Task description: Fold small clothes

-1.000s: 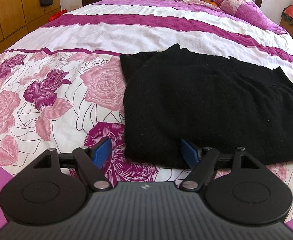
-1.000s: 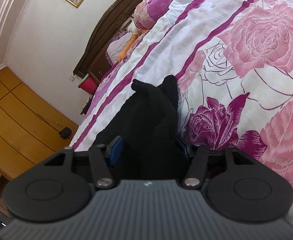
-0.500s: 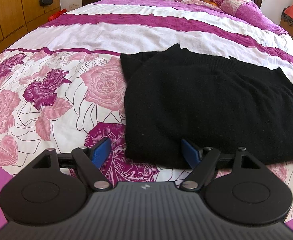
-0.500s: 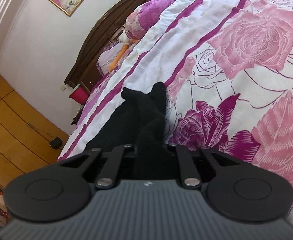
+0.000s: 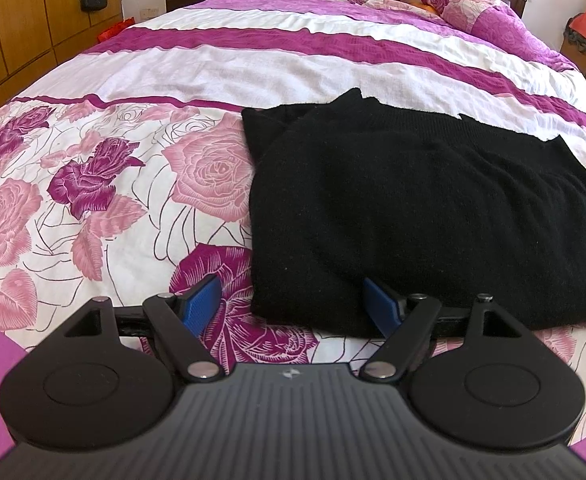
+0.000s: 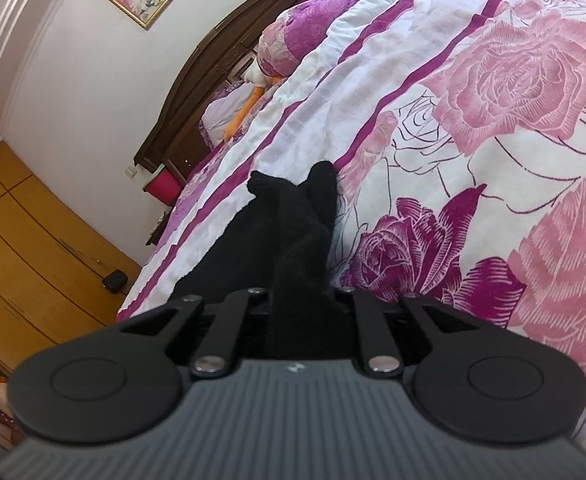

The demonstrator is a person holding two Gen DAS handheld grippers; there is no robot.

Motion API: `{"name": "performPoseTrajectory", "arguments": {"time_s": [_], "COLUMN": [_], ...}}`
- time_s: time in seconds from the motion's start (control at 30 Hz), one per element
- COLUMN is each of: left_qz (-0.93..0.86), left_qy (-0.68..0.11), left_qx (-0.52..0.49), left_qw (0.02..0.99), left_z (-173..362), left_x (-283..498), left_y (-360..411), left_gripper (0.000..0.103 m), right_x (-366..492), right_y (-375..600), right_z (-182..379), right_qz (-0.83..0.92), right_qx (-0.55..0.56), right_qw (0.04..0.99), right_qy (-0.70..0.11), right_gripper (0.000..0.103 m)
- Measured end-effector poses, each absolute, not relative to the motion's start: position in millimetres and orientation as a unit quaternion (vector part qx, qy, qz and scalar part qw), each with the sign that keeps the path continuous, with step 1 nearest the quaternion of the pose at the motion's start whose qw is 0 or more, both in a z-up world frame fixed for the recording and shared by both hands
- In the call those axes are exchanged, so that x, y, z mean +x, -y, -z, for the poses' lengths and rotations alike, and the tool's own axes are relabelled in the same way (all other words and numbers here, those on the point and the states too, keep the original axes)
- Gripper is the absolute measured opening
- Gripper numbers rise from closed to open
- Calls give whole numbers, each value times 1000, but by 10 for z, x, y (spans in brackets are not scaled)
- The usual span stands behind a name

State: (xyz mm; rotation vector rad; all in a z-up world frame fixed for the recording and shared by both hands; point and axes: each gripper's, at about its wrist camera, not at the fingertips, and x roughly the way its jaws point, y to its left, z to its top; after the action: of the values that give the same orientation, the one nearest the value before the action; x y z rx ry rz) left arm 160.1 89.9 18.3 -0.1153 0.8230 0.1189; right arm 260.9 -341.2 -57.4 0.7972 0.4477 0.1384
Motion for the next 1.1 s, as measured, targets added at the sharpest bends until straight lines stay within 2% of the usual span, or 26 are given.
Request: {"name": "performPoseTrajectory", "arguments": {"time_s": [0.23,1.1], "left_qz": [-69,-58], "left_qy": [-400,-412], "left_qx": [-60,-53], "left_qw": [912,908], "left_z": [-167,-295], "left_x": [1604,1448], "left_y": [-918,-869], "left_gripper": [90,90], "right_x": [2593,2569], "right_y": [3385,3292], "right_z": [563,92], "right_qz": [-68,-108], "right_qx": [372,400], "right_qw": [901,892], "right_qy": [-215,-181], "right_gripper": [15,13]}}
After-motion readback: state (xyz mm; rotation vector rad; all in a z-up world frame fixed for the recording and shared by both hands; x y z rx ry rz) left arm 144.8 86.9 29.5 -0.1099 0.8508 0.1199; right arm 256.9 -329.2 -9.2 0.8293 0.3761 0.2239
